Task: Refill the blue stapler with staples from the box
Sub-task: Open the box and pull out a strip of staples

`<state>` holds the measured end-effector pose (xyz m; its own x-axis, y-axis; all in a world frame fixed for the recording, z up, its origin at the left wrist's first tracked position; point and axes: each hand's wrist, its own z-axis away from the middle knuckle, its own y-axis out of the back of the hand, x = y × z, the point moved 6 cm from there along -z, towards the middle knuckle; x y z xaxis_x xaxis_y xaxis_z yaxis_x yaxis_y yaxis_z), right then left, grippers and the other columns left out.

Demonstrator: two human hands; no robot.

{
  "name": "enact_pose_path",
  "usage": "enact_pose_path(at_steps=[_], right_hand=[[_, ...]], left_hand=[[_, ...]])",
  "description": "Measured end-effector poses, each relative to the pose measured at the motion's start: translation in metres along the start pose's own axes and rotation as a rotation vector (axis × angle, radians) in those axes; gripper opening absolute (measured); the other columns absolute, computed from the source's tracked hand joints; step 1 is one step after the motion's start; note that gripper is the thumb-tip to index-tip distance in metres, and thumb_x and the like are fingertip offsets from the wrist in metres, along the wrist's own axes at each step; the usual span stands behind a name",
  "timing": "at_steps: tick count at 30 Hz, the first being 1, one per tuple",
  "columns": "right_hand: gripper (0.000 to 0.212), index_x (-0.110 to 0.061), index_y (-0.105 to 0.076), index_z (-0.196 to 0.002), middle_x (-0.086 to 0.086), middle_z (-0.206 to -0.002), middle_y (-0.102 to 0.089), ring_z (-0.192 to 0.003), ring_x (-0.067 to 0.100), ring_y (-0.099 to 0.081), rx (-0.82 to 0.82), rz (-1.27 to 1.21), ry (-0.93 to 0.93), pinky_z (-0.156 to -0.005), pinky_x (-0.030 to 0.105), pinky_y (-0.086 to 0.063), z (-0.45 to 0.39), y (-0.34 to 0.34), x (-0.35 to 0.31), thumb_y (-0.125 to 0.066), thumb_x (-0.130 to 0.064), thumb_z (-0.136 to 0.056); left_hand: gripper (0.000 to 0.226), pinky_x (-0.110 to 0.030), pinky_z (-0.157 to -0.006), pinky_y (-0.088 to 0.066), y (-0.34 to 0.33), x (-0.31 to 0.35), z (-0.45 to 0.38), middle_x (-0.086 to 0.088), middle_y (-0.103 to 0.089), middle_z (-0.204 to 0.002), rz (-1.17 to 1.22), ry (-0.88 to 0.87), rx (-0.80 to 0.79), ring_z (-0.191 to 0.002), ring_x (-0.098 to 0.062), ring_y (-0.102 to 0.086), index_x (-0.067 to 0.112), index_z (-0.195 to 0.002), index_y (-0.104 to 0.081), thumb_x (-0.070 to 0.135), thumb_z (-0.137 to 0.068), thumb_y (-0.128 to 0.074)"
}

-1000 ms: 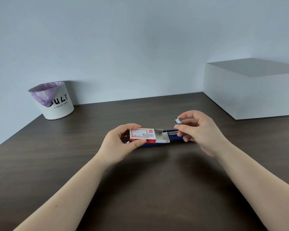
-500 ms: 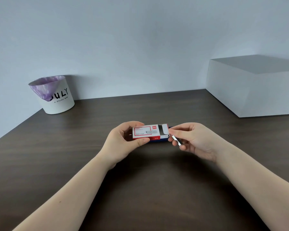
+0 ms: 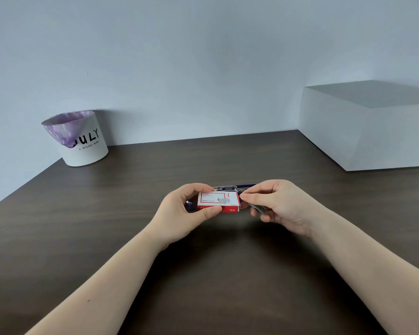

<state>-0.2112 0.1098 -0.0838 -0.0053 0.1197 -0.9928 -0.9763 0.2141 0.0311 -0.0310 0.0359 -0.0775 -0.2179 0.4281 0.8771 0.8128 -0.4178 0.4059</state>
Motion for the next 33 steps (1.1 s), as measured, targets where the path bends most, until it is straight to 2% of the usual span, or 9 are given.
enact_pose_path(at_steps=[6, 12, 19, 23, 29, 33], right_hand=[[0.01, -0.006, -0.074, -0.089, 0.007, -0.077, -0.075, -0.055, 0.011, -0.055, -0.013, 0.061, 0.038, -0.045, 0.021, -0.041, -0.002, 0.0, 0.0, -0.069, -0.011, -0.082], [0.011, -0.006, -0.074, -0.088, 0.008, -0.073, -0.072, -0.054, 0.012, -0.053, 0.031, -0.012, 0.007, -0.042, 0.018, -0.042, -0.003, 0.0, 0.002, -0.068, -0.015, -0.084], [0.014, -0.005, -0.073, -0.09, 0.001, -0.054, -0.061, -0.044, 0.008, -0.044, -0.056, 0.033, -0.107, -0.034, 0.013, -0.034, -0.001, -0.006, 0.008, -0.072, -0.015, -0.081], [0.017, 0.0, -0.072, -0.094, 0.003, -0.055, -0.058, -0.042, 0.006, -0.041, -0.119, -0.017, -0.188, -0.031, 0.011, -0.03, 0.0, -0.005, 0.011, -0.069, -0.01, -0.082], [0.019, 0.003, -0.069, -0.1, 0.004, -0.057, -0.055, -0.041, 0.006, -0.04, -0.204, -0.127, -0.254, -0.029, 0.01, -0.027, 0.004, -0.006, 0.012, -0.065, -0.008, -0.085], [0.023, 0.005, -0.068, -0.103, 0.004, -0.056, -0.055, -0.04, 0.006, -0.04, -0.228, -0.098, -0.254, -0.028, 0.011, -0.027, 0.004, -0.008, 0.011, -0.065, -0.009, -0.085]], left_hand=[[0.037, -0.021, -0.086, -0.054, 0.0, 0.001, 0.001, 0.007, -0.072, -0.104, -0.048, -0.026, -0.006, -0.094, -0.004, -0.067, 0.021, -0.103, -0.063, 0.021, -0.069, -0.078], [0.037, -0.023, -0.085, -0.054, -0.002, 0.002, 0.001, 0.007, -0.072, -0.104, -0.081, -0.057, 0.0, -0.093, -0.004, -0.068, 0.024, -0.101, -0.063, 0.021, -0.068, -0.079], [0.04, -0.026, -0.086, -0.055, -0.004, 0.002, 0.001, 0.007, -0.071, -0.105, -0.084, -0.081, 0.004, -0.096, -0.008, -0.067, 0.021, -0.104, -0.063, 0.023, -0.067, -0.079], [0.042, -0.026, -0.088, -0.055, -0.006, 0.003, 0.002, 0.007, -0.071, -0.107, -0.082, -0.084, -0.021, -0.098, -0.007, -0.067, 0.021, -0.105, -0.063, 0.027, -0.066, -0.078], [0.041, -0.029, -0.09, -0.053, -0.002, 0.003, 0.003, 0.006, -0.071, -0.11, 0.043, -0.057, -0.008, -0.104, -0.01, -0.066, 0.026, -0.1, -0.063, 0.034, -0.062, -0.075], [0.043, -0.027, -0.089, -0.054, -0.005, 0.002, 0.004, 0.006, -0.071, -0.11, 0.048, -0.067, -0.024, -0.103, -0.009, -0.066, 0.023, -0.102, -0.063, 0.033, -0.062, -0.075]])
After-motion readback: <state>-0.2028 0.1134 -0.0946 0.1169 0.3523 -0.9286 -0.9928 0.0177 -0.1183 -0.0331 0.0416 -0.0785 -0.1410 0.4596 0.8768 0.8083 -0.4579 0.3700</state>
